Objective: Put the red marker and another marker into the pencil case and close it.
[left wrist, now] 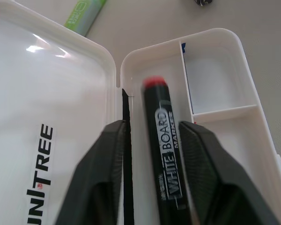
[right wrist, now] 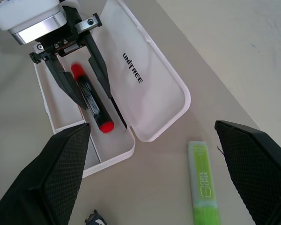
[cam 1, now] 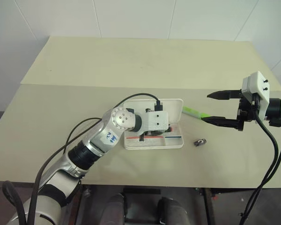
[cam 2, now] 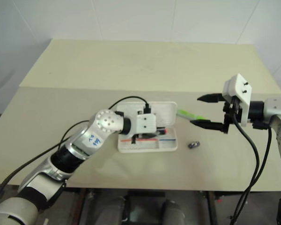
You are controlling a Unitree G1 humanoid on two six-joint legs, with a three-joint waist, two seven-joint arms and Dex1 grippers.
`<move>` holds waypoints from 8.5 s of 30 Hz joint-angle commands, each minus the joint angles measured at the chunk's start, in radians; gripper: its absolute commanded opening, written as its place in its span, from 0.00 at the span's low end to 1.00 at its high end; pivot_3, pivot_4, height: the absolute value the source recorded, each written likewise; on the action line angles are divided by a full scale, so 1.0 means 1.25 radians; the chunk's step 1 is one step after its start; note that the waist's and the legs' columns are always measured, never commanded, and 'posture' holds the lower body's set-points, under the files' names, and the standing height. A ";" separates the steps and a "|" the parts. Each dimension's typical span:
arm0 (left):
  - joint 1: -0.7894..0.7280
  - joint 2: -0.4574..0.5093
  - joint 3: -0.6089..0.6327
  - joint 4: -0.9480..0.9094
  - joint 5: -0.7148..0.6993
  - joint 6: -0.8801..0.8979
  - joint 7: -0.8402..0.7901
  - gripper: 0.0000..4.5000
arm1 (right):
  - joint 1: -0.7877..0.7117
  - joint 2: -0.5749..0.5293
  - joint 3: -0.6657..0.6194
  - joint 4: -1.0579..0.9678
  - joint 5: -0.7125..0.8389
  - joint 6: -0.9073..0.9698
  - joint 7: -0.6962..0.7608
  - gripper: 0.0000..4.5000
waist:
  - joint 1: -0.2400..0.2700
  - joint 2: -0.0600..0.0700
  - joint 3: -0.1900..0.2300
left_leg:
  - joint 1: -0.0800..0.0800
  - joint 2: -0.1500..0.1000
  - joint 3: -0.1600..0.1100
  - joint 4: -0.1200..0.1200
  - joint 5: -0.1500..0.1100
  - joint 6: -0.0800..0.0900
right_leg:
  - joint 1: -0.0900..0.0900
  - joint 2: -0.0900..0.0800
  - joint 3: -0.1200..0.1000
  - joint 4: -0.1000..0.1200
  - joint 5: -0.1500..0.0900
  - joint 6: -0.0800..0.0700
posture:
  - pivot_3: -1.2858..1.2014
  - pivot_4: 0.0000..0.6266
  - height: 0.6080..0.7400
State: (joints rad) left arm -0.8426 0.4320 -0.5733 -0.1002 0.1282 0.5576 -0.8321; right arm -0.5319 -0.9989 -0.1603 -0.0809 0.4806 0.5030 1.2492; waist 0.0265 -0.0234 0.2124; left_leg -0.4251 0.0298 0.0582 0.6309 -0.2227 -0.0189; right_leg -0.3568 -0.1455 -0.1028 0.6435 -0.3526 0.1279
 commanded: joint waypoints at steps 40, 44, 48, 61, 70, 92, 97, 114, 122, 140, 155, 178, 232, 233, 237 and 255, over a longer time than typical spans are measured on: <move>0.049 0.365 0.538 -0.405 -0.516 0.490 -0.058 1.00 | -0.370 0.241 0.223 0.876 -0.396 -0.356 -0.048 0.90 | -0.026 0.000 0.000 | 0.001 0.001 0.000 -0.001 0.000 -0.001 | 0.000 0.000 0.001 0.001 0.000 0.000 | 0.52 0.24 1.00; 0.067 0.389 0.551 -0.402 -0.533 0.480 -0.050 1.00 | -0.377 0.230 0.214 0.868 -0.391 -0.351 -0.029 0.63 | -0.026 0.000 0.000 | 0.001 0.001 0.000 -0.001 0.000 -0.001 | 0.000 0.000 0.002 0.001 0.000 0.000 | 0.52 0.24 1.00; 0.071 0.404 0.564 -0.384 -0.539 0.453 -0.048 1.00 | -0.392 0.216 0.191 0.834 -0.381 -0.359 -0.053 0.31 | -0.025 0.000 0.000 | 0.001 0.001 0.001 -0.001 0.000 -0.001 | 0.000 0.000 0.002 0.001 0.000 0.000 | 0.52 0.24 1.00; 0.168 0.476 0.591 -0.371 -0.571 0.348 -0.103 1.00 | -0.255 0.046 0.170 0.429 -0.345 -0.258 0.069 0.24 | -0.022 0.001 0.001 | 0.001 0.001 0.003 -0.001 0.000 -0.001 | -0.002 0.000 0.003 0.001 0.000 0.000 | 0.52 0.24 1.00; 0.266 0.532 0.582 -0.363 -0.548 0.280 -0.127 1.00 | -0.143 0.041 0.093 0.100 -0.043 -0.082 0.230 0.24 | -0.028 0.001 0.001 | 0.002 0.002 0.005 -0.002 0.000 0.000 | -0.003 0.001 0.006 0.002 0.000 0.000 | 0.52 0.24 1.00; 0.501 0.575 0.751 -0.498 -0.615 0.288 -0.116 1.00 | -0.217 0.345 0.418 0.084 -0.228 -0.141 0.082 0.24 | -0.025 0.000 0.000 | 0.002 0.002 0.006 -0.001 -0.002 0.000 | -0.005 0.002 0.008 0.003 0.000 0.000 | 0.52 0.24 1.00; 0.512 0.577 0.768 -0.518 -0.636 0.314 -0.096 1.00 | -0.239 0.370 0.437 0.109 -0.243 -0.150 0.093 0.24 | -0.025 0.000 0.000 | 0.002 0.002 0.006 -0.001 -0.003 0.000 | -0.005 0.002 0.008 0.003 0.000 0.000 | 0.52 0.24 1.00; 0.504 0.586 0.762 -0.528 -0.674 0.332 -0.057 1.00 | -0.222 0.375 0.454 0.145 -0.269 -0.150 0.098 0.41 | -0.025 0.000 0.000 | 0.002 0.003 0.007 -0.001 -0.003 -0.001 | -0.005 0.002 0.009 0.003 0.000 0.000 | 0.52 0.24 1.00; 0.478 0.586 0.723 -0.500 -0.666 0.298 -0.066 1.00 | -0.210 0.340 0.429 0.125 -0.256 -0.140 0.106 0.99 | -0.023 0.000 0.000 | 0.002 0.003 0.007 -0.001 -0.003 -0.001 | -0.006 0.002 0.009 0.003 0.000 0.000 | 0.52 0.24 1.00; 0.324 0.508 0.510 -0.445 -0.654 0.218 -0.093 1.00 | -0.104 0.004 0.248 0.170 -0.220 -0.192 0.193 0.99 | -0.026 0.000 0.000 | 0.003 0.003 0.010 -0.001 -0.003 0.000 | -0.006 0.003 0.011 0.000 0.000 0.000 | 0.52 0.24 1.00; 0.359 0.521 0.552 -0.472 -0.669 0.242 -0.063 1.00 | -0.174 0.062 0.339 0.402 -0.337 -0.361 0.246 0.99 | -0.023 0.000 0.000 | 0.002 0.003 0.011 0.000 -0.003 0.000 | -0.008 0.003 0.013 0.001 0.000 0.000 | 0.52 0.24 1.00; 0.368 0.515 0.556 -0.482 -0.673 0.257 -0.042 1.00 | -0.152 0.053 0.338 0.333 -0.308 -0.352 0.289 0.04 | -0.023 0.000 0.000 | 0.002 0.003 0.012 0.000 -0.003 0.000 | -0.008 0.003 0.014 0.001 0.000 0.000 | 0.52 0.24 1.00; 0.405 0.501 0.660 -0.350 -0.667 0.187 -0.070 1.00 | -0.105 0.035 0.146 0.122 0.036 -0.083 0.255 0.99 | -0.022 0.000 0.000 | 0.002 0.004 0.013 0.000 -0.004 0.000 | -0.009 0.003 0.015 0.002 0.000 0.000 | 0.52 0.24 1.00; 0.400 0.503 0.662 -0.318 -0.655 0.176 -0.074 1.00 | -0.103 0.030 0.089 0.088 0.107 -0.017 0.225 0.99 | -0.025 0.000 0.000 | 0.002 0.004 0.013 0.000 -0.004 0.000 | -0.009 0.003 0.015 0.002 0.000 0.000 | 0.52 0.24 1.00; 0.354 0.490 0.636 -0.183 -0.591 0.134 -0.057 1.00 | -0.068 0.022 -0.035 -0.041 0.252 0.116 0.147 0.99 | -0.023 0.000 0.000 | 0.003 0.005 0.013 0.000 -0.004 0.000 | -0.009 0.005 0.015 0.003 0.000 0.000 | 0.52 0.24 1.00; -0.010 0.165 0.462 0.520 -0.345 -0.135 -0.043 0.01 | -0.027 0.009 -0.099 -0.227 0.356 0.198 0.000 1.00 | -0.003 -0.003 0.000 | 0.001 0.005 0.018 0.004 -0.005 0.001 | -0.012 0.005 0.019 0.008 0.000 0.000 | 0.52 0.24 1.00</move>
State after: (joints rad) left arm -0.8190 0.6418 -0.0008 0.5283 -0.3196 0.4255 -0.8795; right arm -0.5591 -0.9728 -0.2477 -0.3305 0.8997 0.7475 1.2587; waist 0.0226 -0.0275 0.2119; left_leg -0.4245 0.0366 0.0804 0.6356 -0.2296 -0.0172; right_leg -0.3723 -0.1395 -0.0795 0.6534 -0.3524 0.1284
